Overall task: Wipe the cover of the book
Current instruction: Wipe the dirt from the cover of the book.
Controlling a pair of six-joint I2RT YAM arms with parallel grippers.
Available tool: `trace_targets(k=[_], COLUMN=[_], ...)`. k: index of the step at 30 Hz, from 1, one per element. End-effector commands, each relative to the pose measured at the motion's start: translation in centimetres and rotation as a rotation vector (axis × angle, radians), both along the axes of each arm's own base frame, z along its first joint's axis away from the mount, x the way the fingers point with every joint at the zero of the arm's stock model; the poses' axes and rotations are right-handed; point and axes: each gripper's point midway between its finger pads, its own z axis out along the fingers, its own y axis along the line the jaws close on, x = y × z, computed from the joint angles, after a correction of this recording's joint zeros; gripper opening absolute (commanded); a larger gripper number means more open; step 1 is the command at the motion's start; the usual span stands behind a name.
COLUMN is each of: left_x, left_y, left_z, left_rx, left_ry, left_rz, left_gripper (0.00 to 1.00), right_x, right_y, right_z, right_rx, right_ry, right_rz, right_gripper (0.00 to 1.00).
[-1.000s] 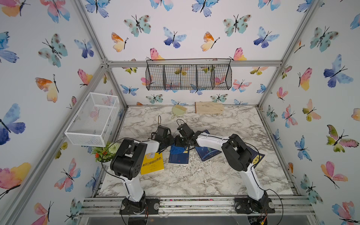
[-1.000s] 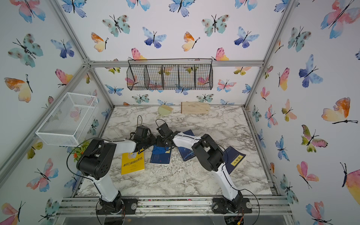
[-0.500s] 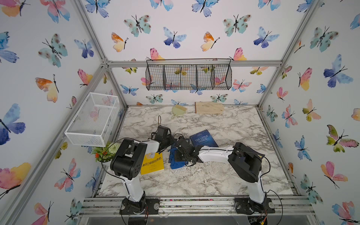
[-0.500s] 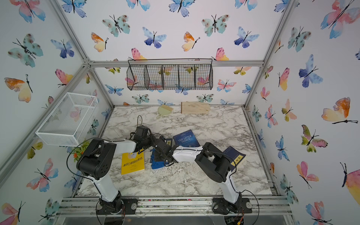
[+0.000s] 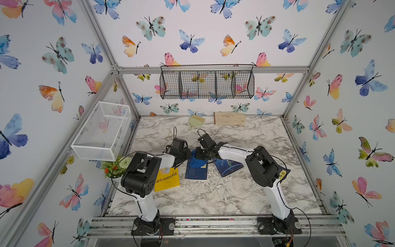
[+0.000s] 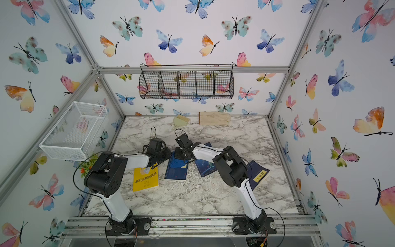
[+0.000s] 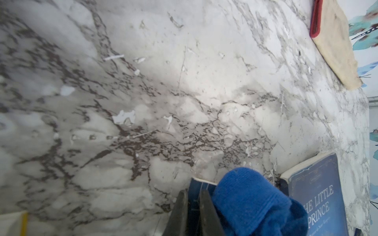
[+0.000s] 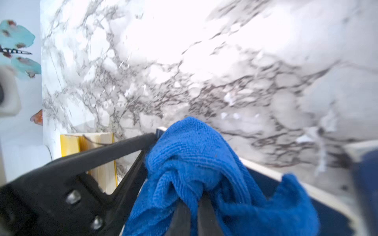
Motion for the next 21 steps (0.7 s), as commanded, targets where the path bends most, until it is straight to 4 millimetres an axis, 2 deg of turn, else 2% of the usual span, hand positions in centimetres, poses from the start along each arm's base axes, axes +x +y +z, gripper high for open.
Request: trace_targets(k=[1,6,8,10,11,13,16,19,21], left_x=[-2.9,-2.9,-2.9,-2.9,-2.9,-3.0,-3.0,-3.0,-3.0], left_y=[0.9,0.8,0.7,0.7,0.7,0.7,0.8,0.7,0.7], left_z=[-3.1,-3.3,-3.4,-3.3,-3.3,-3.4,-3.4,-3.6,-3.5], left_rx=[0.050,0.045,0.041,0.041,0.041,0.043,0.043,0.040,0.038], left_ry=[0.130,0.136,0.139,0.136,0.135,0.137,0.137,0.144,0.141], left_rz=[-0.014,-0.017,-0.020,-0.019,-0.019,-0.018,-0.016,-0.017,-0.017], left_gripper=[0.13,0.13,0.13,0.13,0.13,0.13,0.13,0.13,0.13], right_x=[-7.5,-14.3,-15.9,-16.5,-16.2,-14.3,-10.7,-6.7,-4.7], right_y=[-8.9,-10.4,-10.7,-11.0,-11.2,-11.0,-10.4,-10.5,-10.7], right_z=[-10.6,-12.2,-12.8,-13.3,-13.3,-12.5,-11.4,-11.0,-11.2], right_rx=[-0.382,-0.498,-0.529,-0.529,-0.541,-0.565,-0.545,-0.502,-0.500], right_ry=[0.252,0.243,0.254,0.270,0.259,0.221,0.179,0.184,0.195], right_rz=[-0.011,0.042,0.060,0.064,0.060,0.050,0.024,-0.028,-0.051], right_gripper=[0.01,0.01,0.01,0.01,0.01,0.01,0.01,0.01,0.01])
